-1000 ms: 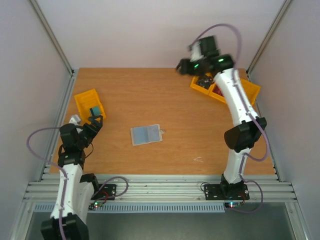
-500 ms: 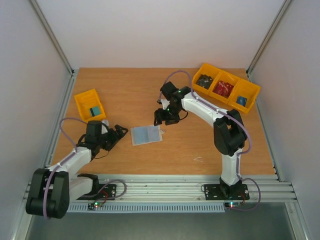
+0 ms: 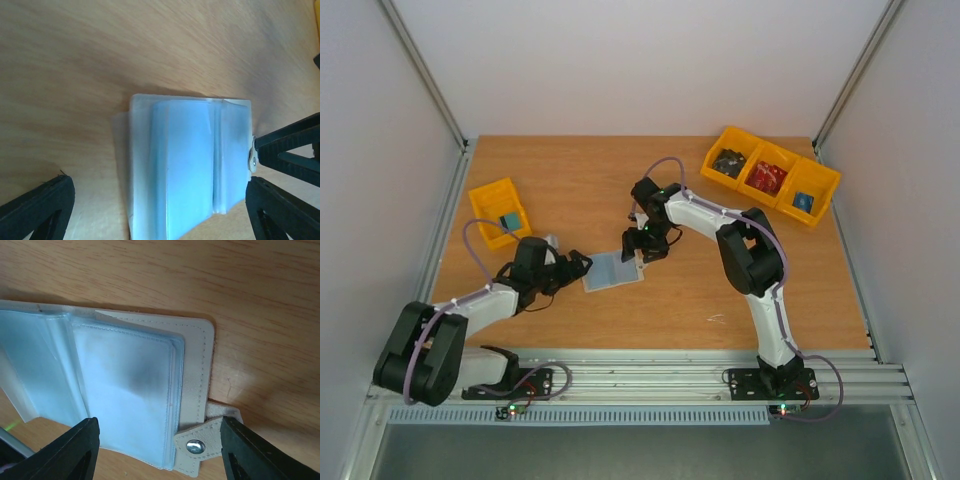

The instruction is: Take the credit cards out of the card holder

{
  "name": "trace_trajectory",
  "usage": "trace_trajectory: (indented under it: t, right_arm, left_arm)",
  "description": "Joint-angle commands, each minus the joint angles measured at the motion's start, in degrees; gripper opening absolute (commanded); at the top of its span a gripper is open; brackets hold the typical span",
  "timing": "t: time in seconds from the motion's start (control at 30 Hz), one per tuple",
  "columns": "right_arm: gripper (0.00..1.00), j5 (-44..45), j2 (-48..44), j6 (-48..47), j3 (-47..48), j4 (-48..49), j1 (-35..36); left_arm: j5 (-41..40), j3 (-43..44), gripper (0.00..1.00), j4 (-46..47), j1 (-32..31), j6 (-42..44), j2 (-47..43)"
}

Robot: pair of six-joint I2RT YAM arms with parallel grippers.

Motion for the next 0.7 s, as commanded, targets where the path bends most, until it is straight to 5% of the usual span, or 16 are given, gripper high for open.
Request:
trace_trajectory:
  t: [0.0, 0.37, 0.6, 0.67]
  right_arm:
    - [0.66, -0.61, 1.69, -0.3, -0.41, 1.14, 0.36]
    - [0.62, -12.57, 2.48, -0.58, -2.63, 6.26, 0.44]
    - [0.59, -14.4, -0.52, 0.41, -3.32, 6.55, -1.13]
    - [0.58, -15.62, -3.5, 0.77, -5.1, 7.94, -2.93]
  left_arm:
    - [-4.22, 1.01, 0.92, 2.54, -1.86, 3.6, 5.27]
    - [1.92, 6.82, 0.69, 13.75, -9.08, 9.84, 13.98]
    - [6.7, 8.33, 0.08, 16.56, -9.08, 12.59, 12.22]
    - [9.23, 8.82, 0.0, 16.77, -9.0, 13.65, 10.0]
